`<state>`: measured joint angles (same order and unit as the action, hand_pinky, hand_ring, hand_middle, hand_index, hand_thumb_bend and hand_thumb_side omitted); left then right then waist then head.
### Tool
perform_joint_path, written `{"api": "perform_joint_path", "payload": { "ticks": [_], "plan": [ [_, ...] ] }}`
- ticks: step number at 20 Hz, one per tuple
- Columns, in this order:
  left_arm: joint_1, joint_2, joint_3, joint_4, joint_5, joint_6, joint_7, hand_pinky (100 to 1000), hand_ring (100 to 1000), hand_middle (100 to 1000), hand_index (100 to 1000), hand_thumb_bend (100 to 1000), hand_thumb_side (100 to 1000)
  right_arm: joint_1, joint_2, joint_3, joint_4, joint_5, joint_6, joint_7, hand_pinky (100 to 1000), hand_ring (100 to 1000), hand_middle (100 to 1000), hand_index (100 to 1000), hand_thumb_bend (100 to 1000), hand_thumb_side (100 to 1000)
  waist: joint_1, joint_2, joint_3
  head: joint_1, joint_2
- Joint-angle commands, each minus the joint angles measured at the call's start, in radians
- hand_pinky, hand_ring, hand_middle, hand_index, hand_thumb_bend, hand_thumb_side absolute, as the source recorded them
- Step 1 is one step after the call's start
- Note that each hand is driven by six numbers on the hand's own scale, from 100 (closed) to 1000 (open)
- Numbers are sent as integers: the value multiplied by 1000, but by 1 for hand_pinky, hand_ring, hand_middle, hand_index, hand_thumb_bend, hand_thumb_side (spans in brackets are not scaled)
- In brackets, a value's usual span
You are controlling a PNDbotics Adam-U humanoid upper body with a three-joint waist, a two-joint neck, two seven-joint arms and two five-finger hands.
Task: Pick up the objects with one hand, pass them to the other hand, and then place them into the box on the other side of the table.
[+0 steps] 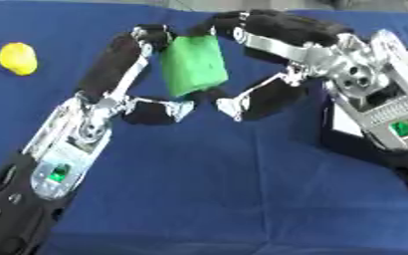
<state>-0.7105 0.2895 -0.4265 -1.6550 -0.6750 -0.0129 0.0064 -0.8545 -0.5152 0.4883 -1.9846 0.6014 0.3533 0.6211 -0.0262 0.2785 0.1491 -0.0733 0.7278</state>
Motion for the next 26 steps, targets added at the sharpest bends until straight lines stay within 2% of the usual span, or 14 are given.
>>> {"api": "perform_joint_path", "payload": {
  "ticks": [1,8,21,26],
  "plan": [
    [-18,-3,0,-9,4,-10,11,755,524,567,606,100,223,-22,-9,-6,-15,14,10,-2,902,1000,929,977,160,300,1,-23,1,-5,3],
    [-19,-8,-3,-3,6,-26,22,756,523,567,606,100,225,-23,-10,-3,-15,20,27,-1,900,1000,925,978,161,300,-2,-21,4,-10,2],
    [-21,-11,-5,5,40,-78,74,748,515,558,606,100,240,-6,-37,1,-15,20,13,14,897,1000,914,971,186,286,-5,-19,8,-15,3],
    [-20,-13,-6,15,64,-103,88,749,513,557,606,100,253,-4,-35,3,-11,30,29,3,895,1000,904,961,179,279,-6,-18,10,-18,3]
  ]
}}
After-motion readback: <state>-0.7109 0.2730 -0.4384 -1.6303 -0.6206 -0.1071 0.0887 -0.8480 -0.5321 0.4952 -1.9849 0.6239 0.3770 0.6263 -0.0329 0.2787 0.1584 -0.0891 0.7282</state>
